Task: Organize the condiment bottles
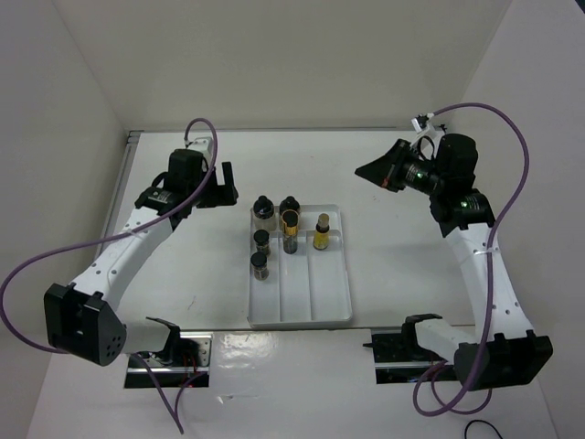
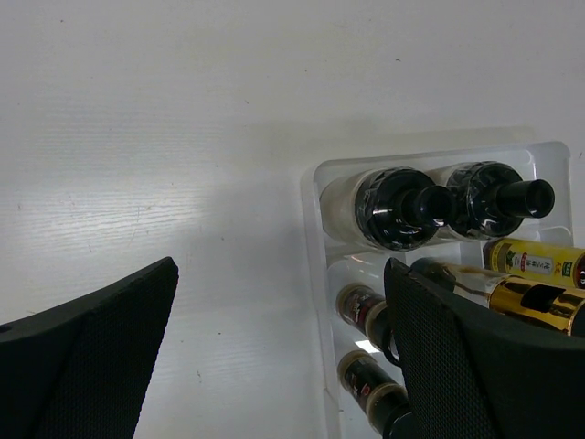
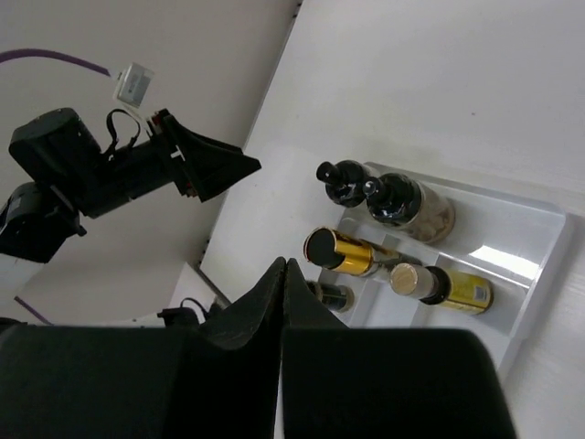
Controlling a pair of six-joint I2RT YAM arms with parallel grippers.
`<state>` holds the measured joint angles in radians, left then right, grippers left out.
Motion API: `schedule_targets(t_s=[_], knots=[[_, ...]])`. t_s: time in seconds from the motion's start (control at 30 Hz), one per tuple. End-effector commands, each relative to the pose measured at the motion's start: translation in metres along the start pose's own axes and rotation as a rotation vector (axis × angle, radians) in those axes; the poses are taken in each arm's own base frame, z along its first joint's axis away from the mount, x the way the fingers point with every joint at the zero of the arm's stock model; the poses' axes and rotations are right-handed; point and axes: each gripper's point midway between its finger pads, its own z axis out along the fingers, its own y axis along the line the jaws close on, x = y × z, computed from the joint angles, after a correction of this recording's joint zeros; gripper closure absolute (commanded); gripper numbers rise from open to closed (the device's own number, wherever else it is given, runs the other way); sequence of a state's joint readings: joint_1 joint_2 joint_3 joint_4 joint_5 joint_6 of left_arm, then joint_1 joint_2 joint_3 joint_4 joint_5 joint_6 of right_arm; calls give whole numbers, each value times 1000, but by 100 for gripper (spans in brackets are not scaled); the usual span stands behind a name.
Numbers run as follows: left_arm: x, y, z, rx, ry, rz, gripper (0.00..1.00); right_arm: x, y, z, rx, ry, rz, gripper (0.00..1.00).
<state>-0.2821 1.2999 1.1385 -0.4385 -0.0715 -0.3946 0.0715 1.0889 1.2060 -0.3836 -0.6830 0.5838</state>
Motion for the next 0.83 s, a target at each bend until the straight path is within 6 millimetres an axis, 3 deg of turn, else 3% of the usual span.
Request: schedule_targets(t_s=[0.0,0.07,0.13,0.2,0.23,0.27,0.43,0.8], knots=[[-13,-4,-6,27,-54,-1,1,-2,16,-5,-90,42,-5,100],[-13,-4,-6,27,-54,-1,1,-6,6,-5,-48,20,-20,100],[-12,-5,-6,35,-51,0,1,-10,-20,-4,68,-25,-33,36],[-13,-5,-7,38,-60,-1,1,-9,-37,-10,166,-52,-37,11],[-13,-5,-7,38,-60,-1,1,-12,-56,-11,255,-81,-53,7],[-15,-6,-10,42,-70,-1,1,-13,-57,-15,282,-107,-63,2],[-14,-6,-8,42,-72,-1,1,-16,-94,-29,498,-191,-82,2],[-14,-4,-8,32,-75,-1,1,-4,-123,-28,593,-180,-88,2]])
